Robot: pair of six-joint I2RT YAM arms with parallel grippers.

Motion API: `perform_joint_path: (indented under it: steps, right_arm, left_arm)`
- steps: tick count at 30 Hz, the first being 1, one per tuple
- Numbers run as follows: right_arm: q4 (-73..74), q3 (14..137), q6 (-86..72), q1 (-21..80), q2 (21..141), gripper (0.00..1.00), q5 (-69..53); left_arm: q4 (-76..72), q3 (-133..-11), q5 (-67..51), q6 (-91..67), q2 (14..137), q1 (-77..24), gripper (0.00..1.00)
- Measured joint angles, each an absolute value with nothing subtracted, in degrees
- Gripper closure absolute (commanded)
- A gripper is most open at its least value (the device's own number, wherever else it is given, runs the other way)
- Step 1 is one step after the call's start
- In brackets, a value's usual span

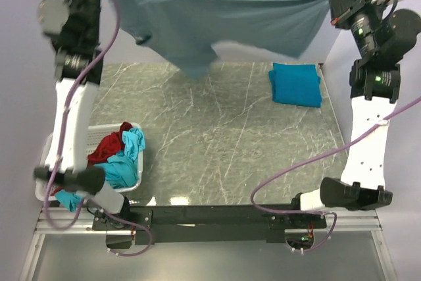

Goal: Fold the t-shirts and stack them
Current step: Flatten the tshirt out

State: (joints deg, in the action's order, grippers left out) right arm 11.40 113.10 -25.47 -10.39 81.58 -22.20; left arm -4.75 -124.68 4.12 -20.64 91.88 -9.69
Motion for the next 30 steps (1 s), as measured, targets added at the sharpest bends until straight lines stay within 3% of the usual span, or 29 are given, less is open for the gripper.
perform_joint_path:
  steps: [7,17,30]
  right_arm:
    - [3.86,93.95,-26.15,-10.37,76.84,1.00,-26.81]
    - [-1.13,63.35,-26.13,-10.37,76.84,1.00,-28.42]
    - [-9.26,45.89,-27.68,-10.37,80.60,1.00,-29.04]
  left_arm:
    - [-16.95,-90.11,4.36,-19.57,71.29,-9.56,0.99]
    - [-19.27,-44.82,6.52,-31.51,61.12,-9.58,0.99]
    - [-15.16,-27.59,8.60,-43.18,52.77,-9.78,0.99]
